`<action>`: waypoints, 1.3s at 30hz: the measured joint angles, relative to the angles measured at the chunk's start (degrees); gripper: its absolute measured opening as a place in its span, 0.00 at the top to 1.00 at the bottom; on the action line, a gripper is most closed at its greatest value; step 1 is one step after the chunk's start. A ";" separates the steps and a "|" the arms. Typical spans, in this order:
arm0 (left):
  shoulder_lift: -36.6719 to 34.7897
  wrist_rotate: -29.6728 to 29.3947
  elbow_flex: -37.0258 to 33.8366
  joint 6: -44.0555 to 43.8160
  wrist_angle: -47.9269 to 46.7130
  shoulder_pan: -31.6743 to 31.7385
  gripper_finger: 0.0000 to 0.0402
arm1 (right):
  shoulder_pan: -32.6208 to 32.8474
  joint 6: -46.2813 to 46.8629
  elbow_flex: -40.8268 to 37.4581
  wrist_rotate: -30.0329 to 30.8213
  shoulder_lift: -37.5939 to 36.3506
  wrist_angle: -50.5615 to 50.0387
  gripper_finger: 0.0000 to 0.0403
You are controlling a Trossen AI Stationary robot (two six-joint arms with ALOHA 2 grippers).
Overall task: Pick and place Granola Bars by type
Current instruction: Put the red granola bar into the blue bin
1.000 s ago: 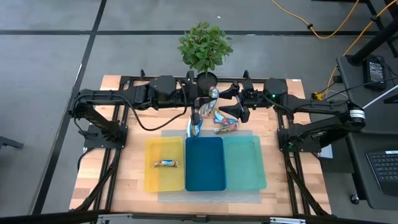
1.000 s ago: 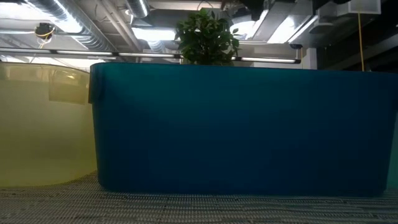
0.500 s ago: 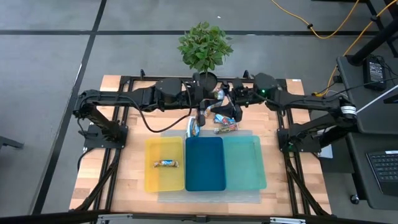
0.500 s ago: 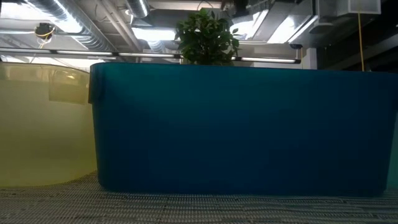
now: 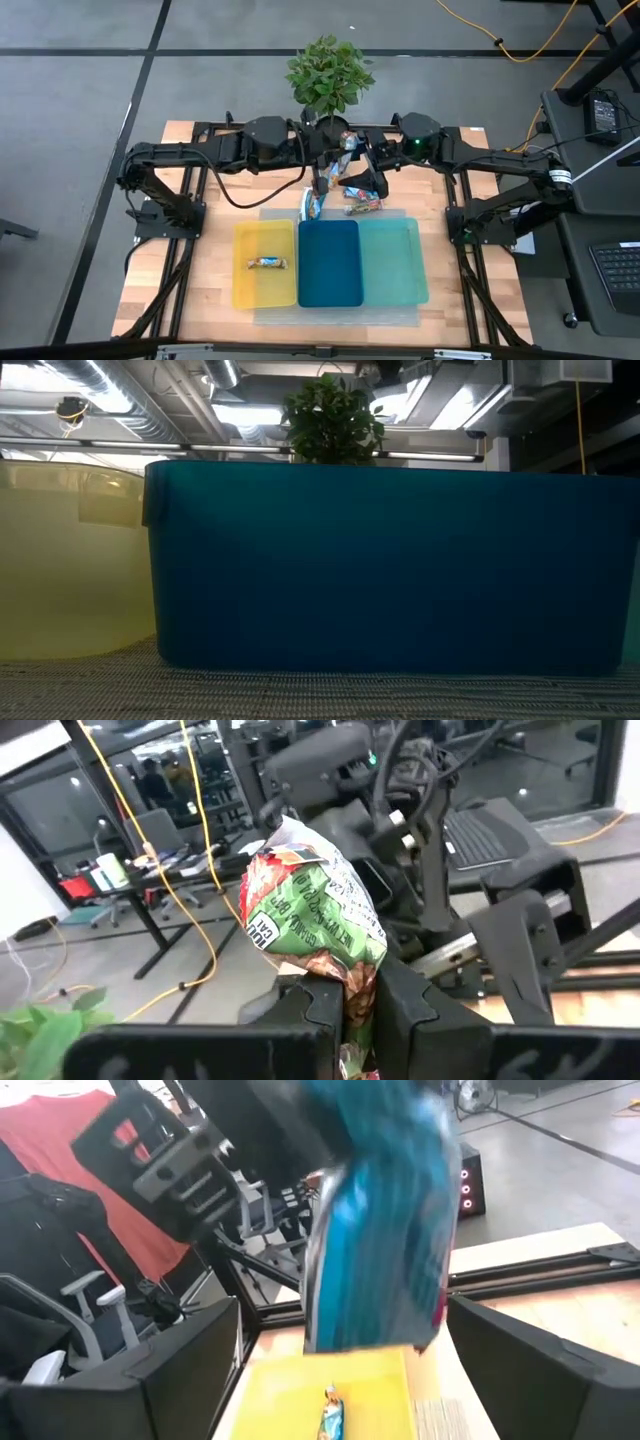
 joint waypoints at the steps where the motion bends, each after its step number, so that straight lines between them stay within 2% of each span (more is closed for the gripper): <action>1: 0.02 0.32 0.00 -0.01 -0.27 0.00 0.95 | 0.00 0.00 0.02 0.00 0.00 0.03 0.10; 7: 0.41 1.40 -0.02 -0.86 -0.67 -0.25 0.95 | 0.00 0.24 0.02 0.02 0.00 0.08 0.11; 11: 0.42 1.43 -0.02 -0.88 -1.62 -0.45 0.95 | 0.00 0.22 0.02 0.02 0.00 0.08 0.17; 16: 0.42 0.96 -0.07 -0.90 -2.84 -0.68 0.95 | 0.00 0.12 0.02 0.02 0.00 0.08 0.33; 27: 0.42 0.81 -0.07 -0.93 -2.89 -0.66 0.95 | 0.02 0.00 0.04 0.04 -0.02 0.21 0.75; 31: 0.42 1.30 -0.07 -0.95 -3.35 -0.66 0.94 | 0.00 -0.02 0.04 0.04 0.00 0.13 0.86; 34: 0.42 1.88 -0.07 -0.97 -3.98 -0.66 0.91 | 0.04 -0.02 0.04 0.04 0.00 -0.02 0.89; 39: 0.04 1.79 -0.07 -0.97 -5.81 -0.84 0.83 | 0.04 0.26 0.04 -0.41 0.00 -0.12 0.87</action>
